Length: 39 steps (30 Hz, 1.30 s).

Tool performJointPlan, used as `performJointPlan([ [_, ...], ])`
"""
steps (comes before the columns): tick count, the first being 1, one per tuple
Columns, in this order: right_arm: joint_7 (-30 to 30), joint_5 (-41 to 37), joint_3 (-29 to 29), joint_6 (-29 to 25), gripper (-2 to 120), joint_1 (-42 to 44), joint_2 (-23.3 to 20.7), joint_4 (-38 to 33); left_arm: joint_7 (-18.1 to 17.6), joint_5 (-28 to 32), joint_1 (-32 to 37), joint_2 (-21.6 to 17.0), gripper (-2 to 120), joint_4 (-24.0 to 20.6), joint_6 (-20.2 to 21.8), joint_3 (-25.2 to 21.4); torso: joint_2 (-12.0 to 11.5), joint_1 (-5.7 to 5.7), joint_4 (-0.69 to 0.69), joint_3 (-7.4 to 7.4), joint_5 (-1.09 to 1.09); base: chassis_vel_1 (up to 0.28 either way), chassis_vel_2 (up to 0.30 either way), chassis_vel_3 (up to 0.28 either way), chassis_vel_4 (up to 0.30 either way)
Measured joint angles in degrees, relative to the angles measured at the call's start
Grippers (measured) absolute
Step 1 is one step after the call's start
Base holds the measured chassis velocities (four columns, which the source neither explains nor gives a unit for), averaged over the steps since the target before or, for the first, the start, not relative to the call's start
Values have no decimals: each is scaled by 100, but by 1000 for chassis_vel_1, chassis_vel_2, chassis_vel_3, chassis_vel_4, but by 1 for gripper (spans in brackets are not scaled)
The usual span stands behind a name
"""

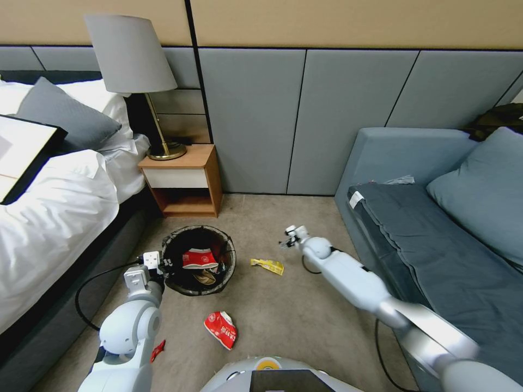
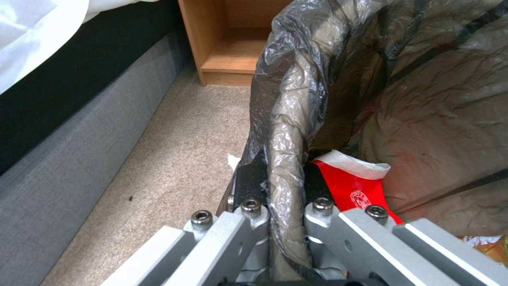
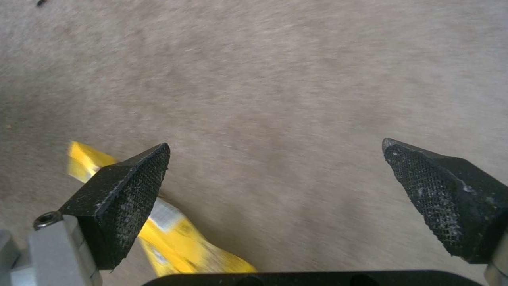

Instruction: Pick up the trash bin, then pick up the garbage from the floor and place it into the trash bin.

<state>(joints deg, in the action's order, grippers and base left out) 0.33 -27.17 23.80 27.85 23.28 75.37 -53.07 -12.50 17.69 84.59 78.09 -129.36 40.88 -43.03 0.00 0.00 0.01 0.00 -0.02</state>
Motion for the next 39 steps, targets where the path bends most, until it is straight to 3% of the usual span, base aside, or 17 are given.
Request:
performJointPlan([
  [23,24,383,297,7,100,362,122,21,58,-6,-27,60,0,96,-35,1,0,0,0,0,2,0,0,0,0],
  [39,395,1093,96,-586,100,504,493,1339,73,-28,-8,64,0,63,-47,-44,0,0,-1,0,2,0,0,0,0],
])
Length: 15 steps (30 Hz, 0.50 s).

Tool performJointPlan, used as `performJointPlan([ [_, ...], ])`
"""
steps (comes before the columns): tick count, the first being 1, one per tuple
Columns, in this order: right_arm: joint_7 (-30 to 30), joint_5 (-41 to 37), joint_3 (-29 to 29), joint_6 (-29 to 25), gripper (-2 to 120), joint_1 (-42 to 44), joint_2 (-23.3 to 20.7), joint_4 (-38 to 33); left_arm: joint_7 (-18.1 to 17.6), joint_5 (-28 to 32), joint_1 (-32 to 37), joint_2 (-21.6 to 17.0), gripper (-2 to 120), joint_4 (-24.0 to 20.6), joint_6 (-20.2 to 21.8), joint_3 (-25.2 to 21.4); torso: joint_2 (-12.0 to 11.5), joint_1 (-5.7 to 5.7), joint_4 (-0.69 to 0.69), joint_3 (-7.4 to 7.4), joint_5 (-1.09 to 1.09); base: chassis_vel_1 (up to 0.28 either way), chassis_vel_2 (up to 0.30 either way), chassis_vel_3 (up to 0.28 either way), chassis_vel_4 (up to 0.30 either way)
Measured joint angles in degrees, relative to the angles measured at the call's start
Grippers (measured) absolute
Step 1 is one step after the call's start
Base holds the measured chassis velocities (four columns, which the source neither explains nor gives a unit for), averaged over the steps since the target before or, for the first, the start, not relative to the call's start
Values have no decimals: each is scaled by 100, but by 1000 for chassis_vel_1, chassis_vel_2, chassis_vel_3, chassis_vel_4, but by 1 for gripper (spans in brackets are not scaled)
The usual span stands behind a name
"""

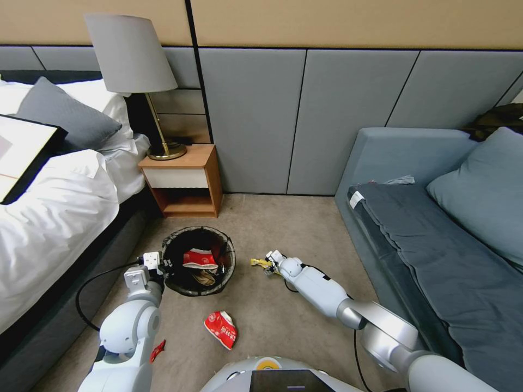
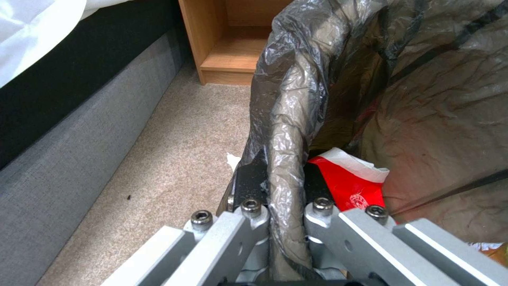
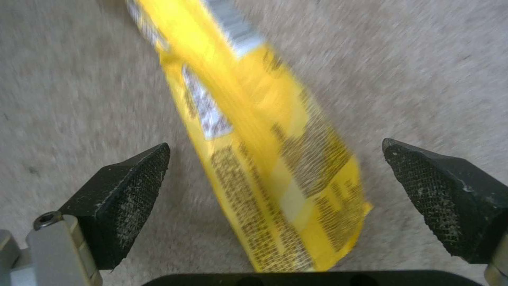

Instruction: Pick up the trash bin, then pick up the garbage from the floor and place it into the trash bin.

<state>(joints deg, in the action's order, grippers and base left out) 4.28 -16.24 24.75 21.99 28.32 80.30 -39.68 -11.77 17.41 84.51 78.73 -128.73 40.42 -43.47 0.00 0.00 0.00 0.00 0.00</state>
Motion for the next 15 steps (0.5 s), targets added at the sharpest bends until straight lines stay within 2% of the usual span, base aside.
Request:
performJointPlan([
  [9,246,387,-353,-727,100,-172,319,1050,6,-8,23,4,0,-2,-7,0,2,2,2,4,1,0,0,0,0],
  [15,352,542,-423,-744,99,-140,256,959,12,-27,31,16,0,13,-21,13,2,1,2,2,2,0,0,0,0],
])
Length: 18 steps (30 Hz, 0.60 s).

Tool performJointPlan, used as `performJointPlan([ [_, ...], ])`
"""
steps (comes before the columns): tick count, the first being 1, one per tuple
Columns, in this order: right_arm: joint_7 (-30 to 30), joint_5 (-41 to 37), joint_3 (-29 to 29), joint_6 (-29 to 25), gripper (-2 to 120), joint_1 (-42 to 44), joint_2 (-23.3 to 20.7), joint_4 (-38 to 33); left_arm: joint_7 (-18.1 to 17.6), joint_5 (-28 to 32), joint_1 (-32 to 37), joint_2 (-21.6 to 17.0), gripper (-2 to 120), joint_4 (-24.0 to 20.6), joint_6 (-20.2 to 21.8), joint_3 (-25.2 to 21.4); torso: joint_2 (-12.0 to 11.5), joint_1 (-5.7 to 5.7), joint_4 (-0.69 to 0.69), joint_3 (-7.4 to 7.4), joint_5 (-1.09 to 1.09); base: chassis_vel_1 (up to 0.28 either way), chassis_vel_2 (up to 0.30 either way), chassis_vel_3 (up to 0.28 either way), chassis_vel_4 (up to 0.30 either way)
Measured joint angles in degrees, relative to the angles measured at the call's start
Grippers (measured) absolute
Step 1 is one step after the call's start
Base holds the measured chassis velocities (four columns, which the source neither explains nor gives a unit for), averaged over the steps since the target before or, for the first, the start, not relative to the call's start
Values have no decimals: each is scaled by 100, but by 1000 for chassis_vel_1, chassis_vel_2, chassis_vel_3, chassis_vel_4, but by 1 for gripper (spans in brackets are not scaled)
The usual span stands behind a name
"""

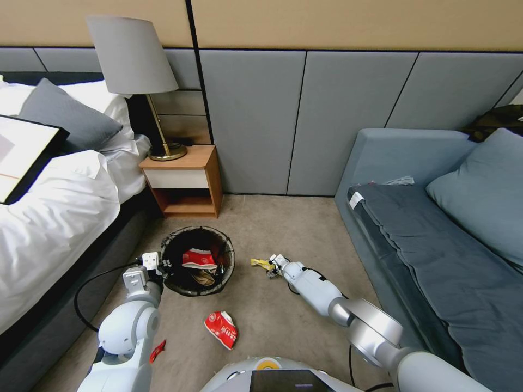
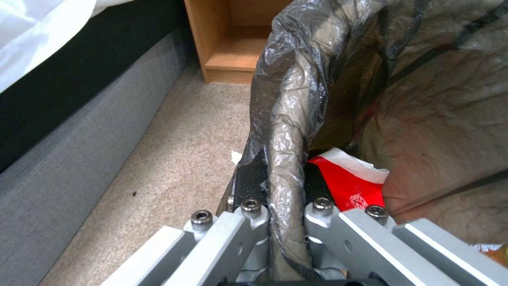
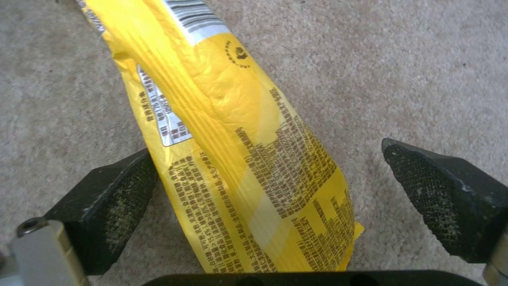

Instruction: Pick up the trash bin, then pick up the garbage from the floor and place it into the trash bin.

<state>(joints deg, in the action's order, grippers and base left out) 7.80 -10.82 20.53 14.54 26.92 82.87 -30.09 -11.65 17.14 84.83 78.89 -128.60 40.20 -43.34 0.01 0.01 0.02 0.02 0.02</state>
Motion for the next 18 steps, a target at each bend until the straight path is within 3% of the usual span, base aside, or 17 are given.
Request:
performJointPlan([
  [8,33,106,-21,-2,98,57,-39,-91,25,-11,-3,-22,0,-2,-1,4,0,-1,-1,-1,-1,0,0,0,0],
  [18,82,123,-5,8,79,140,-106,-295,50,-38,-13,-30,0,-2,2,9,0,0,-3,-1,-4,0,0,0,0],
])
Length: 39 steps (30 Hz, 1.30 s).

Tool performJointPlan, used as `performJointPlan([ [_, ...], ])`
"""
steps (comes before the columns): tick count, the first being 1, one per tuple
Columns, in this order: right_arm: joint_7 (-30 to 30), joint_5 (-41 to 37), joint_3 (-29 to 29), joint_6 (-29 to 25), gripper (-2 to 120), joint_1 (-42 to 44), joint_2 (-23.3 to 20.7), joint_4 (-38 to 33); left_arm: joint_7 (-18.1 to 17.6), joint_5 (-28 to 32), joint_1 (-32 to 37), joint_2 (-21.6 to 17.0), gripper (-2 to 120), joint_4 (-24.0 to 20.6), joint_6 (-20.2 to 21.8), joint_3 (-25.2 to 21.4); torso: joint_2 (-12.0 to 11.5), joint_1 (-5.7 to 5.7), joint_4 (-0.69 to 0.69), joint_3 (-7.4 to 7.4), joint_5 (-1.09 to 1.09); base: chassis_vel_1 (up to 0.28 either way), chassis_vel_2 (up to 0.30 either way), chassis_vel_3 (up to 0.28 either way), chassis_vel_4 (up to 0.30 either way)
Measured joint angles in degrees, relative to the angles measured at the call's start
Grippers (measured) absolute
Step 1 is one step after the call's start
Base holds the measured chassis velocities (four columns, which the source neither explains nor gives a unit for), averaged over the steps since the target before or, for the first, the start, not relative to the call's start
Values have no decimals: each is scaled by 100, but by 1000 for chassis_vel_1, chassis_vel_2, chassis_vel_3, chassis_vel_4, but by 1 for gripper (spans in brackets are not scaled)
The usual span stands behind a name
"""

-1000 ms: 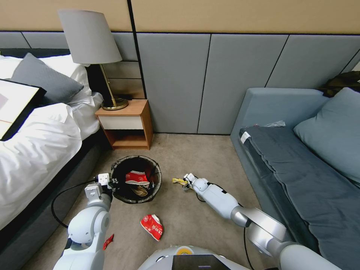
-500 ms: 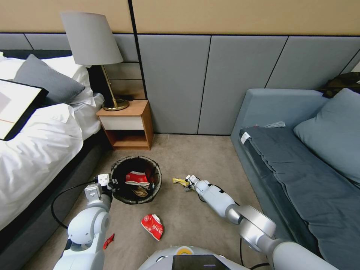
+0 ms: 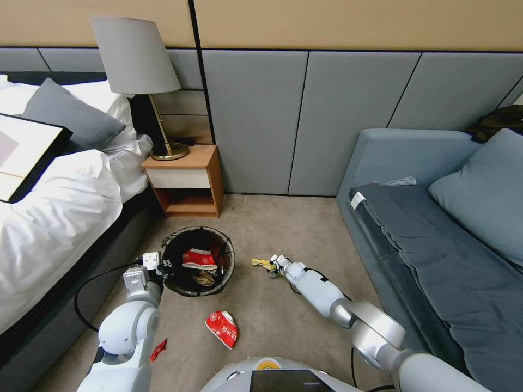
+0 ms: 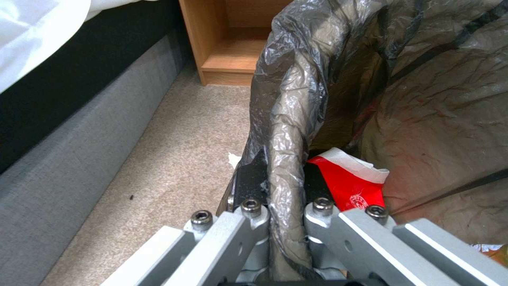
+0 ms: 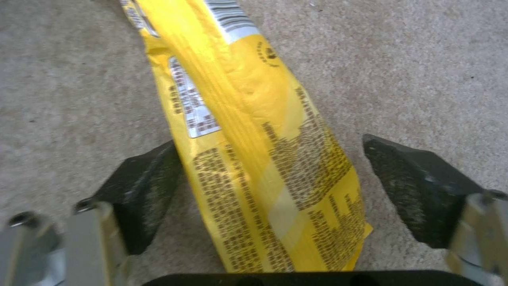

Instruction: Pick up the trash bin, then pick up the garbage from the floor and place it into the trash bin.

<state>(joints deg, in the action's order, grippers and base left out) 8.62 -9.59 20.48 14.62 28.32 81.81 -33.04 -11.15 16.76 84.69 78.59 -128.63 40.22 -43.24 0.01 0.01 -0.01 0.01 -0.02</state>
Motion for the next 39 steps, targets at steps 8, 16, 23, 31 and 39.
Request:
performJointPlan([
  [8,68,-24,63,55,60,15,-68,-187,17,-34,-2,5,0,20,1,4,-1,-1,0,-1,2,0,0,0,0],
  [16,9,-286,299,235,29,20,-244,-652,28,-87,-6,41,0,44,1,24,-2,-2,-1,-2,0,0,0,0,0],
  [23,-8,-336,317,240,9,27,-333,-864,37,-125,-18,24,0,70,1,19,-2,-2,1,-2,1,0,0,0,0],
  [31,-153,-602,302,384,0,103,-555,-1428,35,-116,-24,-4,0,76,13,-3,-2,-2,1,-1,2,0,0,0,0],
  [39,-596,-1498,-9,841,0,290,-1045,-2857,-3,-16,-20,-33,0,34,146,-10,-2,-1,2,-1,3,0,0,0,0],
])
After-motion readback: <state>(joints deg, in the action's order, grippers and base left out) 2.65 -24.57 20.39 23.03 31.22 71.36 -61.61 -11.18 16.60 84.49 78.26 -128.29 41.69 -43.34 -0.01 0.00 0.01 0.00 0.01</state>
